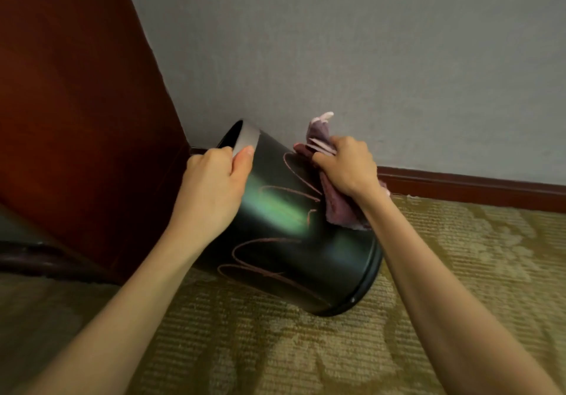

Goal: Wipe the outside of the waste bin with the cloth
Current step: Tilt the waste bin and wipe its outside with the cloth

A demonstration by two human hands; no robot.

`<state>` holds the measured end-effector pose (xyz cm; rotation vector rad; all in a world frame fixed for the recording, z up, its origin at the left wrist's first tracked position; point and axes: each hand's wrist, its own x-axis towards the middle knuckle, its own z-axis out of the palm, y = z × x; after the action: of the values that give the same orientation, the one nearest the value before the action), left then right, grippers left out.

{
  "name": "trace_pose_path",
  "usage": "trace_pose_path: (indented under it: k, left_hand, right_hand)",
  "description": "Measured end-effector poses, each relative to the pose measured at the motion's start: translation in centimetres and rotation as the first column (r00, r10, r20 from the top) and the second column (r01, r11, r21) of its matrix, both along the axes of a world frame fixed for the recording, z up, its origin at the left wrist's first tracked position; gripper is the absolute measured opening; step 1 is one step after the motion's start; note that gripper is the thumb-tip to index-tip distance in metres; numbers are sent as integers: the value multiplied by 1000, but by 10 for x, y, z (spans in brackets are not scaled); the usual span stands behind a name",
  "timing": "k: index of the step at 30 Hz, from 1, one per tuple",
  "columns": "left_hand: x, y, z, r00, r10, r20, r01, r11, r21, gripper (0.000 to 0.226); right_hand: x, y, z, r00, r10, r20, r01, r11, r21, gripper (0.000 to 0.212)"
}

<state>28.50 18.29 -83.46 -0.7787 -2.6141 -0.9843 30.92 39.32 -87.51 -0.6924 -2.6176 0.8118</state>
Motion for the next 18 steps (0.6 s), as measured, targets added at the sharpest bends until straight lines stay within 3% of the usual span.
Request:
trace_pose_path:
  k: [7, 11, 13, 18]
  left_hand:
    - [-3, 7, 5, 999, 2, 48, -3, 1000, 13, 50]
    - [2, 21, 9, 998, 7, 68, -8, 1000, 21, 50]
    - [3, 30, 12, 998, 0, 59, -2, 1000, 21, 52]
    - [0, 38, 14, 998, 0, 57, 0, 1000, 7, 53]
  right_hand:
    - [35, -44, 2, 961, -186, -206, 193, 981, 15, 31]
    - [62, -69, -4, 867, -345, -360, 309, 938, -157, 25]
    - [76, -85, -9, 815, -405, -415, 318, 910, -264, 19]
    - [93, -111, -17, 783, -383, -490, 268, 919, -290, 23]
